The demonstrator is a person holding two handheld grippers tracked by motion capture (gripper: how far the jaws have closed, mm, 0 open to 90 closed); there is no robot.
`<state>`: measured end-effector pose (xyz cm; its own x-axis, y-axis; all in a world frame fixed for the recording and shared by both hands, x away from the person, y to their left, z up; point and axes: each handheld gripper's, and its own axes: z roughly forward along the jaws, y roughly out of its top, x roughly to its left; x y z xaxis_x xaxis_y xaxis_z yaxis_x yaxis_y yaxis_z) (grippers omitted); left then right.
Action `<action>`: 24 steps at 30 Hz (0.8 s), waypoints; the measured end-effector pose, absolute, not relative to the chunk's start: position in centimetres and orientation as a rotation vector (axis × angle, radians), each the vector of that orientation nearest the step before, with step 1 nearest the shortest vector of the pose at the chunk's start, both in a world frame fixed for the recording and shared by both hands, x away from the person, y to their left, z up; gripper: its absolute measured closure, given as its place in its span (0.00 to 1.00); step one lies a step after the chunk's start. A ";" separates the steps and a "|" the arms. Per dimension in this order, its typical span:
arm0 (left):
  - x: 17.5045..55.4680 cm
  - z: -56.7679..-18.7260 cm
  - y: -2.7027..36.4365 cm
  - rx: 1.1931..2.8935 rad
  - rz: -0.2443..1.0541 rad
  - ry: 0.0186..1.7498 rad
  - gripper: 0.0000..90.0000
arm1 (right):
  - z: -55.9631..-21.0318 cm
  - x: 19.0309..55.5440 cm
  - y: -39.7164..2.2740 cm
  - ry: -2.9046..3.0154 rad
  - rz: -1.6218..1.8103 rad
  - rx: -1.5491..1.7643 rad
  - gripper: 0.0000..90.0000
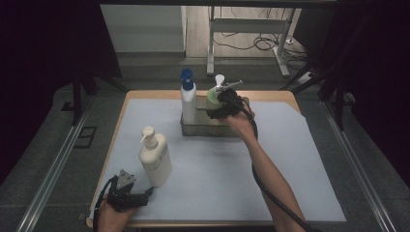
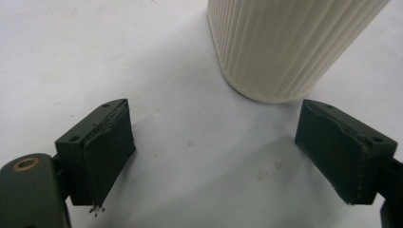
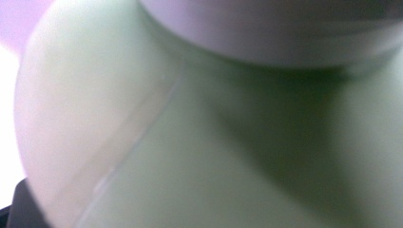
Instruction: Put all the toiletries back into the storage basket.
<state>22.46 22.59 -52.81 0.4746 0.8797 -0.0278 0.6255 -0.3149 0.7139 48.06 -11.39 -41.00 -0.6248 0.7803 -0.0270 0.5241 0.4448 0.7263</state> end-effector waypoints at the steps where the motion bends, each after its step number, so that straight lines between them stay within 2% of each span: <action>1: 22.5 -52.8 22.6 2.055 0.489 1.242 0.14 | -41.2 48.1 -11.4 2.341 0.994 1.110 0.14; 24: 22.5 -52.8 22.6 2.055 0.489 1.242 0.14 | -41.7 48.2 -11.7 2.336 1.020 1.113 0.13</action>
<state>22.45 22.60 -52.81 0.4747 0.8798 -0.0269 0.6252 -0.3154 0.7139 48.20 -11.69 -41.70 -0.6257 0.7800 -0.0119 0.5213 0.4294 0.7375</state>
